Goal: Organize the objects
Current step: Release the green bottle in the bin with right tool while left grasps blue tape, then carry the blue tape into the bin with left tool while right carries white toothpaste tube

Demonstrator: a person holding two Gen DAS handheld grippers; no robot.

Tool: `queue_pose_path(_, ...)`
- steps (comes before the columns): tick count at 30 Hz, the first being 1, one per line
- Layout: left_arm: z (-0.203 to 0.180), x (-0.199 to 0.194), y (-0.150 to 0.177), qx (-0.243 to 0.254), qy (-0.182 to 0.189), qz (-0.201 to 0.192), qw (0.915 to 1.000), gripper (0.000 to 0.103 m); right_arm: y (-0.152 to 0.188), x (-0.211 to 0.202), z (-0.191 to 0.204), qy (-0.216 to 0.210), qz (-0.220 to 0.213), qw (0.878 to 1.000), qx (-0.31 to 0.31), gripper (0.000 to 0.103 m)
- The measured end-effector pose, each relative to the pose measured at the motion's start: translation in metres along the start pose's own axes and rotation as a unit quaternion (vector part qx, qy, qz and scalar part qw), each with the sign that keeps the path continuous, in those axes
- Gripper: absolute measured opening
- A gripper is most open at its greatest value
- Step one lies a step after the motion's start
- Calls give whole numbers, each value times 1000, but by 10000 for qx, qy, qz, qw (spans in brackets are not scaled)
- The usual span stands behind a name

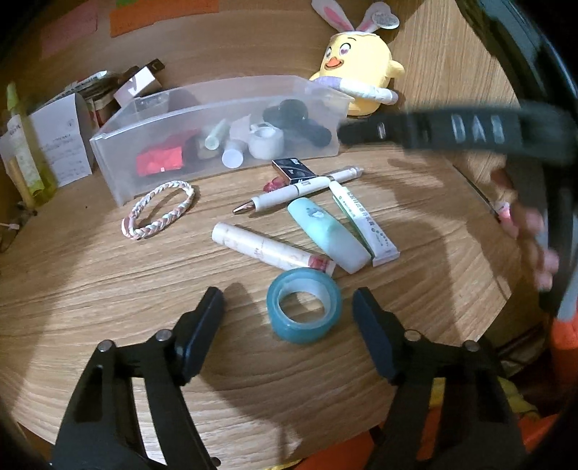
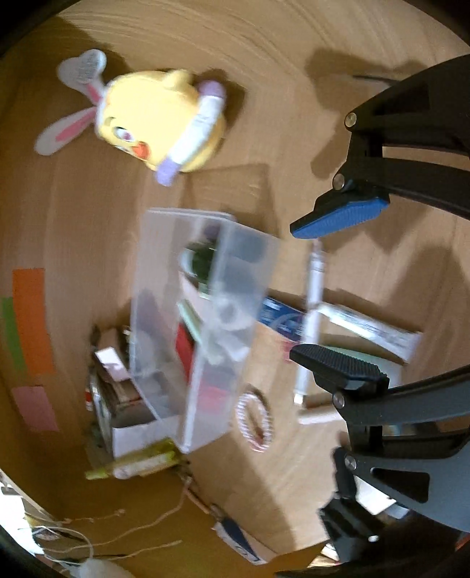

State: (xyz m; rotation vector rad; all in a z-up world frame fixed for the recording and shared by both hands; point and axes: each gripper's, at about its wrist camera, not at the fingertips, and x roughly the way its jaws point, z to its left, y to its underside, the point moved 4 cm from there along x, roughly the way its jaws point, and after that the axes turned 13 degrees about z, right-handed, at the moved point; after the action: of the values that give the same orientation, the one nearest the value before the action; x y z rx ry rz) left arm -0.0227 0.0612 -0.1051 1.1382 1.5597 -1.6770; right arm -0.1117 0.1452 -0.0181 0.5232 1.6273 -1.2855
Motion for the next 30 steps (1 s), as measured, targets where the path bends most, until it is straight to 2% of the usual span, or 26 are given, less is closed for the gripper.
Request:
queue_pose_path(6,2,-6,3,-9,-69,-100,9999,38,25,27,3,-206,421,9988,131,57)
queue_pose_path(10,5,-9,5,-40,-4,-105,9999,38,33,37,2,-253,568,9979,174,48)
queue_pose_path(16,14,-11,4,-156,47,-102,9998,38,36,37,10,-52,493,9988,9,36)
queue_pose_path(18,17,-13,3,-182,14,-124,9998,38,36,37,13,103,449,9989,-102,24)
queue_pose_path(20,19,-17,2,-201,-30,-173,9996,38,36,37,13,54,448,9989,-120,15)
queue_pose_path(25,23,-29,-8,-234,-116,-351,9990,38,35,31,9,-72,360,9993,-42,15)
queue_pose_path(30,28,-43,-24,-248,-216,-586,9977,38,25,5,9,-284,-4,9996,19,15)
